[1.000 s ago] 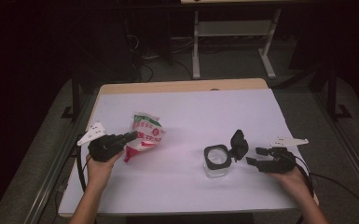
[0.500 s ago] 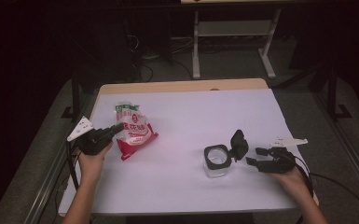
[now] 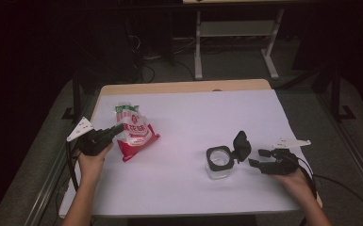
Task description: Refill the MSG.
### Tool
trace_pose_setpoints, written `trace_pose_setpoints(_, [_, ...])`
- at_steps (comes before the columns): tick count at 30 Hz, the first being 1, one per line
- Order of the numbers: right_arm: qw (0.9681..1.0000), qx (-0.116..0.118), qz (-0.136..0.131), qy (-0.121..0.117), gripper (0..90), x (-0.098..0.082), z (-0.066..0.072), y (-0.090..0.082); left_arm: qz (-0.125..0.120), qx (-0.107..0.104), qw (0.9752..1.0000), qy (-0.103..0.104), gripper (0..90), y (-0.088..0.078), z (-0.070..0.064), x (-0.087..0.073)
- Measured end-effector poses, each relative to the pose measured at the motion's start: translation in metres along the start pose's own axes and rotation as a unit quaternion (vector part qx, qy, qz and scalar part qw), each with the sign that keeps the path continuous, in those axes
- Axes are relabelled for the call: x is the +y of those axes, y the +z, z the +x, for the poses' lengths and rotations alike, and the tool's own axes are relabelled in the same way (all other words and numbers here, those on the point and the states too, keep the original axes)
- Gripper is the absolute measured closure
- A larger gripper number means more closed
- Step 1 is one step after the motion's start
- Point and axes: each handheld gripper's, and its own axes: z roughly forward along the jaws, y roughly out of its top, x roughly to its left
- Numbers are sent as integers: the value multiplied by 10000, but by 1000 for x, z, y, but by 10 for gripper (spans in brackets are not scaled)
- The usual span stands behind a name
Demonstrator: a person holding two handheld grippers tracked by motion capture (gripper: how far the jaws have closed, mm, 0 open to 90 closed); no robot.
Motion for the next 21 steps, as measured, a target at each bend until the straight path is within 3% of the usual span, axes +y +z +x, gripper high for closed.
trace_pose_setpoints(6, [10000, -7, 5, -10, 340, 0, 0, 0, -23, 25, 10000, -58, 880, 0, 1, -2])
trace_pose_setpoints(9, [10000, -9, 1, -33, 340, 0, 0, 1, 6, 70, 10000, -20, 790, 1, -1, -4])
trace_pose_setpoints(10, [10000, -9, 2, -29, 340, 0, 0, 1, 57, 81, 10000, -11, 724, 3, -3, -6])
trace_pose_setpoints(13, [10000, -7, 4, -27, 340, 0, 0, 0, 421, -7, 9990, 131, 601, 12, -8, -12])
trace_pose_setpoints(17, [10000, 4, 15, 2, 340, 0, 0, 0, 368, -276, 9989, 120, 566, 18, -9, -13])
trace_pose_setpoints(21, [10000, -2, 6, -16, 340, 0, 0, 0, 441, -392, 9982, 101, 498, 23, -9, -16])
